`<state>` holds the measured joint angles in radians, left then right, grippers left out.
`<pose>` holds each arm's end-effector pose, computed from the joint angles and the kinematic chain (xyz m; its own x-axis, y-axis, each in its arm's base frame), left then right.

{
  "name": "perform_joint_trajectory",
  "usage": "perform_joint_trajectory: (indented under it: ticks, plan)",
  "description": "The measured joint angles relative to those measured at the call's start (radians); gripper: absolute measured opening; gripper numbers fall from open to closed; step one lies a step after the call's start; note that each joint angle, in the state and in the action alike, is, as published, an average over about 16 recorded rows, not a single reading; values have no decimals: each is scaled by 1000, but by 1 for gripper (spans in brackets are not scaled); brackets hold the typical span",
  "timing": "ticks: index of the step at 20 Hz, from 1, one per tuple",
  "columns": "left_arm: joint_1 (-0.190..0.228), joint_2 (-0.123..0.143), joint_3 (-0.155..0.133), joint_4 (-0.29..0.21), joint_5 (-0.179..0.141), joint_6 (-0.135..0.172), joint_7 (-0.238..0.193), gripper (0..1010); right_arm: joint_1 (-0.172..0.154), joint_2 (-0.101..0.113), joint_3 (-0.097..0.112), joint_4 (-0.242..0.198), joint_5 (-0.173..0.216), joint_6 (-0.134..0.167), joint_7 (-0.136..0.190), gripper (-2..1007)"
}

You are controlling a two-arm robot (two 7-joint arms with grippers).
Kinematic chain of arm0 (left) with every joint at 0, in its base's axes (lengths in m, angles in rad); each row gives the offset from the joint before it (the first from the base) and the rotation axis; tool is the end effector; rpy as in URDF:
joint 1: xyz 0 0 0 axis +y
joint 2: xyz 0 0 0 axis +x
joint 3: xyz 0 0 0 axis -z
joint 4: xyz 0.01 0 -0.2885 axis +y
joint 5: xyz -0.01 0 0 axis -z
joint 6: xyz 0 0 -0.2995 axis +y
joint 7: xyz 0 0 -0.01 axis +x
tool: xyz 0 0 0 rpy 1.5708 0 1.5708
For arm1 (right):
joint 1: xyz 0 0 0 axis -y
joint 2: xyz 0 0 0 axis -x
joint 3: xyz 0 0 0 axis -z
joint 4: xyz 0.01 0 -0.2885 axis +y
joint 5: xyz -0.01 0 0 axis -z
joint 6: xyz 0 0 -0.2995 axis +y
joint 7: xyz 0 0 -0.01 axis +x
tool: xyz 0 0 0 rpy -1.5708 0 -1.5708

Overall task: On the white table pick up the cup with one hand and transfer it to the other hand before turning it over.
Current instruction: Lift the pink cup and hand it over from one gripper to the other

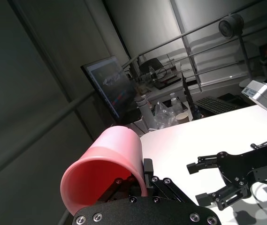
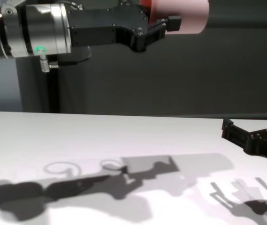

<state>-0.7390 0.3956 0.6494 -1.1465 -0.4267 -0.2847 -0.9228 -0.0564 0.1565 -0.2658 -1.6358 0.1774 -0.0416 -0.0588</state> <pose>0.4781 0.0026 -0.1823 0.8820 0.2309 0.4109 -0.2587 0.9659 0.0125 0.2916 0.0395 -0.3046 0.2106 -0.9767 -0.0421 0.9776 0.2105 0.0081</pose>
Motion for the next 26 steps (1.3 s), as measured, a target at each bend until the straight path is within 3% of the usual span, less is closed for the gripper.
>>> perform_joint_trajectory:
  ticks: [7, 13, 18, 26]
  plan:
    - [1, 2, -1, -2, 1, 1, 0, 37, 11, -9, -19, -2, -11, 6, 47, 1002]
    - [1, 3, -2, -3, 1, 2, -1, 37, 18, -16, -19, -9, 41, 4, 148, 1002]
    - [1, 3, -3, -4, 2, 2, -1, 37, 18, -17, 2, -13, 149, -8, 265, 1002]
    - [2, 4, -3, -4, 2, 2, -2, 37, 21, -9, 56, 11, 397, -39, 468, 1002]
